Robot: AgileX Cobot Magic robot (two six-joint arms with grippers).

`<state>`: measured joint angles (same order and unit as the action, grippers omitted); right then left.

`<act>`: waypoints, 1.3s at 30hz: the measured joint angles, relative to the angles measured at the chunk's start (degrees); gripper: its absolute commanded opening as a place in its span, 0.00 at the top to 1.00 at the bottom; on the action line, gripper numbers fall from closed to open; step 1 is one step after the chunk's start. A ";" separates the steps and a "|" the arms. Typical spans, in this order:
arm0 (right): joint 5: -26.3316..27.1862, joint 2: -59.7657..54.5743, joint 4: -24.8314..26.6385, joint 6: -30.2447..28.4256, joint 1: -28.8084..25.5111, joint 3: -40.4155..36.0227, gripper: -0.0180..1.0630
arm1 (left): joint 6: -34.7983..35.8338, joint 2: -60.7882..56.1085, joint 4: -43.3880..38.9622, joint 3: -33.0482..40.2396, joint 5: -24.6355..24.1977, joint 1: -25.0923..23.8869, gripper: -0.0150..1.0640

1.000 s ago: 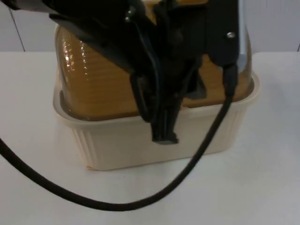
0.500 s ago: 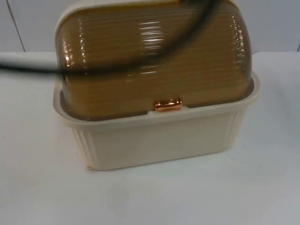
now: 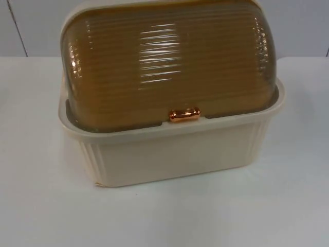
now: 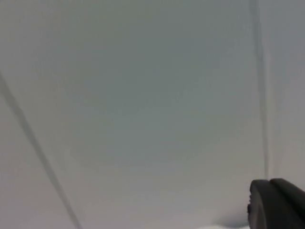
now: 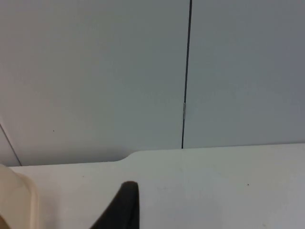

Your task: Open the box lid with the left hand, place the block into the box with the right hand, then close the box lid with the left hand.

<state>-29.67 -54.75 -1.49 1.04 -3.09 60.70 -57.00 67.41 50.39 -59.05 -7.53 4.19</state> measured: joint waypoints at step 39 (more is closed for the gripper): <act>0.12 0.00 0.47 0.00 0.00 0.00 0.02 | 15.08 4.57 -3.23 0.00 -24.52 -15.93 0.04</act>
<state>-29.55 -54.75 -1.02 1.04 -3.09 60.70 -41.93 71.98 47.15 -59.05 -32.05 -11.74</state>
